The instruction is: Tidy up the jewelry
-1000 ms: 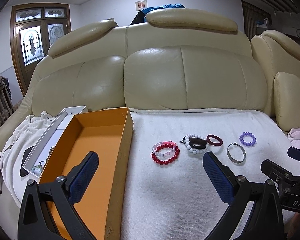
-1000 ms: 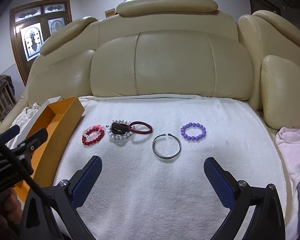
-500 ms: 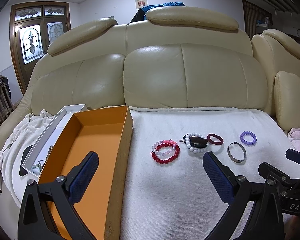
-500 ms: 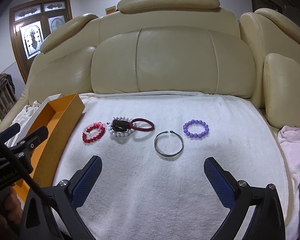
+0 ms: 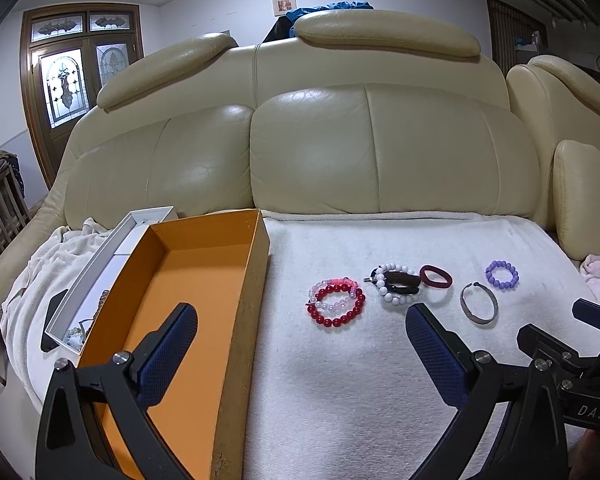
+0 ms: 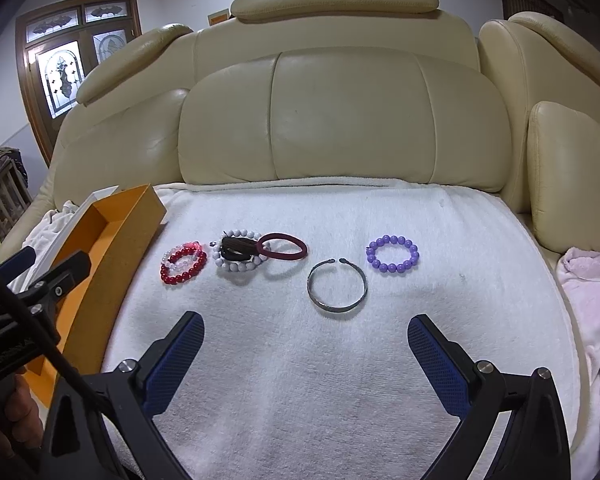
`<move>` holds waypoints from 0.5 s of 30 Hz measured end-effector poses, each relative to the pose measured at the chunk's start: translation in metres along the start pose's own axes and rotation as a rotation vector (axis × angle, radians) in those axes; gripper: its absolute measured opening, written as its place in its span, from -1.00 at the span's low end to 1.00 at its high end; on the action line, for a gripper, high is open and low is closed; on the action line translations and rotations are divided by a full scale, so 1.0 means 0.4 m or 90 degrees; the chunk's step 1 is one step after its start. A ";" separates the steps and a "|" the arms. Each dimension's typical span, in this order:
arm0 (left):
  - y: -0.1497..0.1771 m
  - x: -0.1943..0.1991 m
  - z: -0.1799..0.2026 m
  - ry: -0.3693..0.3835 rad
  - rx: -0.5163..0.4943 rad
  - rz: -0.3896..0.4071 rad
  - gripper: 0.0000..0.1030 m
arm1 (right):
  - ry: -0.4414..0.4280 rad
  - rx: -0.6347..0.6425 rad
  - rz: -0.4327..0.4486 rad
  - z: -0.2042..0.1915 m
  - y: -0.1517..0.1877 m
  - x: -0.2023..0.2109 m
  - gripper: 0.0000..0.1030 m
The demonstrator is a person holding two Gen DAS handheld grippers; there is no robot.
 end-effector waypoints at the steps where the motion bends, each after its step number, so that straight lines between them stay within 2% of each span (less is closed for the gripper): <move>1: 0.000 -0.003 -0.002 0.000 0.000 -0.002 1.00 | 0.000 -0.002 -0.003 0.002 0.001 -0.004 1.00; 7: 0.000 -0.040 -0.016 -0.008 0.004 -0.020 1.00 | 0.002 -0.006 -0.023 0.018 0.006 -0.045 0.99; 15: -0.017 -0.106 -0.090 -0.023 0.051 -0.050 1.00 | -0.010 -0.073 -0.101 0.083 0.021 -0.164 0.76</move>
Point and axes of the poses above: each gripper's, at about its wrist camera, not at the fingertips, and x roughly against the way its jaws point, z to its right, y to its underside, the point moved 9 cm from there along -x, roughly the way its jaws point, and after that the axes turned 8 degrees about -z, right-handed, at the moved point
